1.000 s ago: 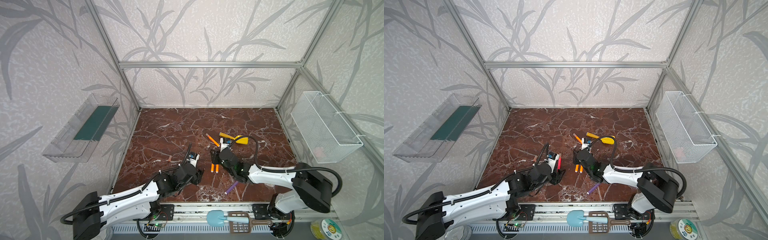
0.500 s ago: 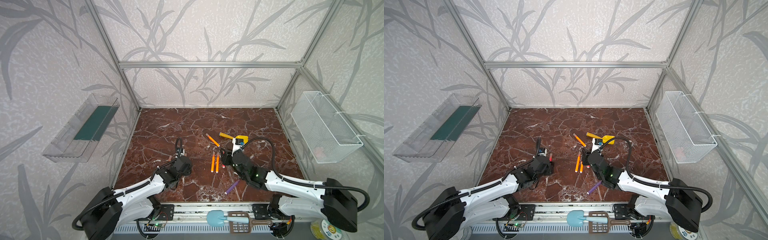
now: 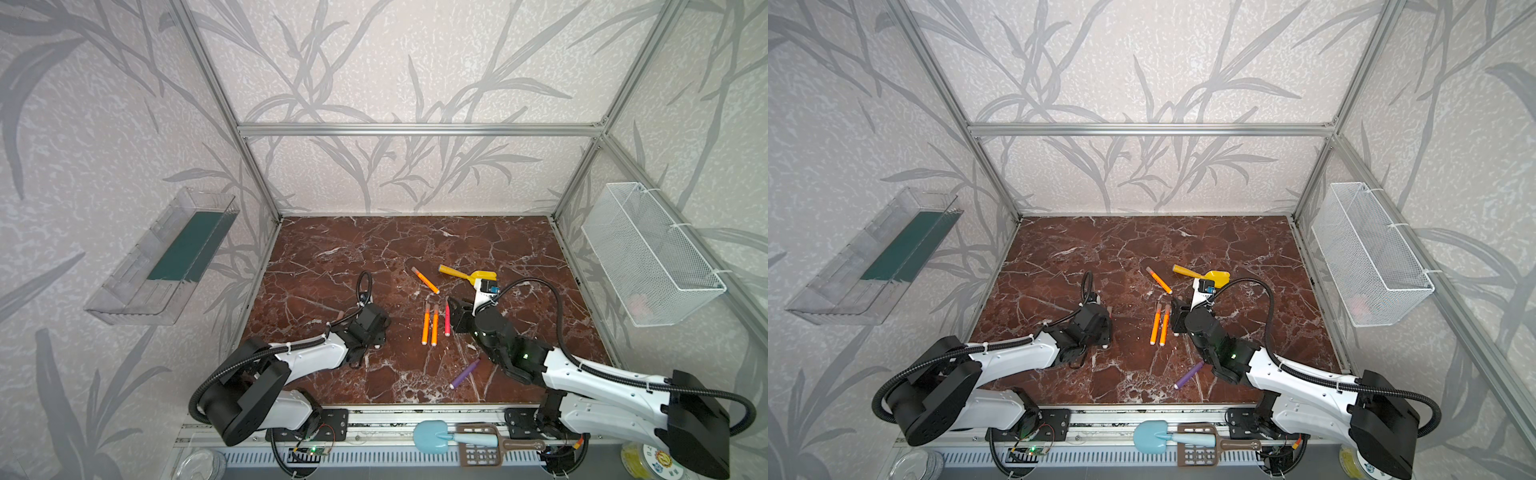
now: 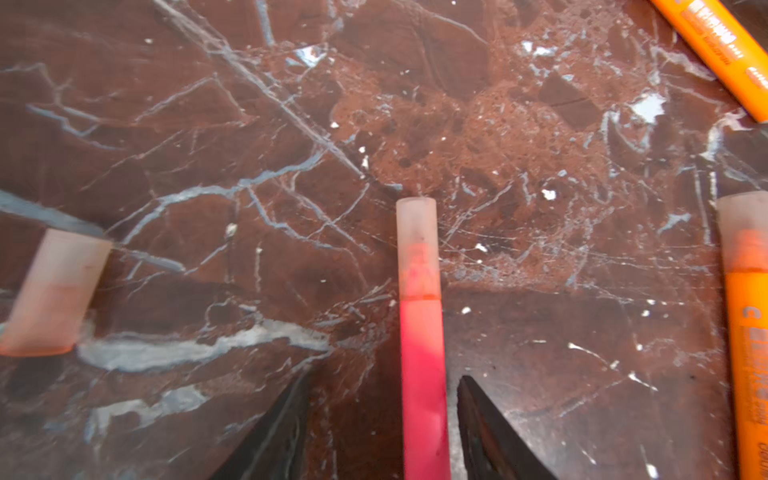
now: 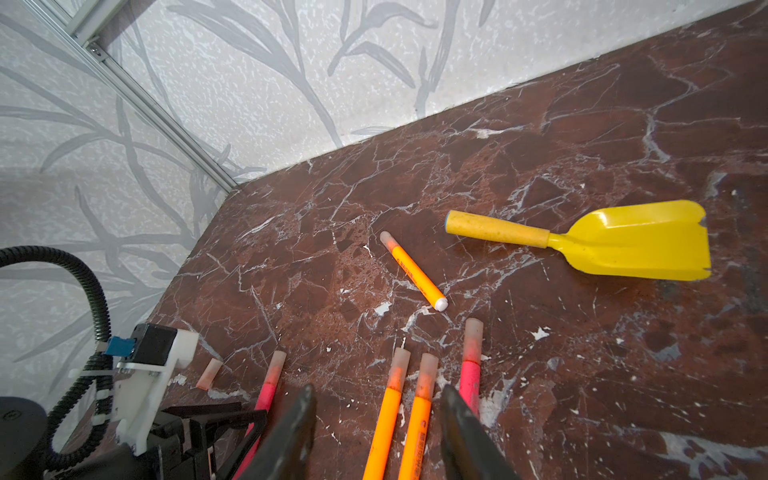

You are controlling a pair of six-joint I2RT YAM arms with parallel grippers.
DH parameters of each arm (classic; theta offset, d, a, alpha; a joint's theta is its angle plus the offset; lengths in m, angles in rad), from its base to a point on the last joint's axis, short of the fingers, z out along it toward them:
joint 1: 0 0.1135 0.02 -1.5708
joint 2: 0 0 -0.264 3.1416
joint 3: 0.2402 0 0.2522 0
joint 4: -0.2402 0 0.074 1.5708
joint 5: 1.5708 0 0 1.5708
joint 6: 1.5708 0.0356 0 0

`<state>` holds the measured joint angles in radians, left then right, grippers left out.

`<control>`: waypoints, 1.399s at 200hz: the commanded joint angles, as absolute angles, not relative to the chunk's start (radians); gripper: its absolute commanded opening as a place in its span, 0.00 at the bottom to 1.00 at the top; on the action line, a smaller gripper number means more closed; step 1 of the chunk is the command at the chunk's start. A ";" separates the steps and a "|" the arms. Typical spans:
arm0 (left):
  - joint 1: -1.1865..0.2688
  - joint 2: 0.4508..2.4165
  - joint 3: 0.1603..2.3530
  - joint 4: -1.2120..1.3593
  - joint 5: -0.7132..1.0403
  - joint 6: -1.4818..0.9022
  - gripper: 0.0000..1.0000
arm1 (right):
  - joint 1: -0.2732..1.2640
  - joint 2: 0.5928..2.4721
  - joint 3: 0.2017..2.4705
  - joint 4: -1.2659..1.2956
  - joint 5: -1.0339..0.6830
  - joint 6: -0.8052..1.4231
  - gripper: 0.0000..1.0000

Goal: Insert the pens into the pen caps
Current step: 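Lower the left gripper onto the purple marker and close on it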

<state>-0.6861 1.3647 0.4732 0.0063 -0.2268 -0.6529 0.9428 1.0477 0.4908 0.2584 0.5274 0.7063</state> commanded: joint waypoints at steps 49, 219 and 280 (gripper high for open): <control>-0.705 1.334 0.519 0.040 -0.052 -0.578 0.58 | 0.927 1.010 0.473 0.234 0.571 0.690 0.48; -1.256 1.819 1.092 -0.166 -0.093 -0.337 0.55 | 0.518 0.755 0.339 0.064 0.473 0.703 0.54; -1.306 1.862 1.126 -0.235 -0.155 -0.368 0.58 | 0.352 0.668 0.281 0.034 0.403 0.695 0.55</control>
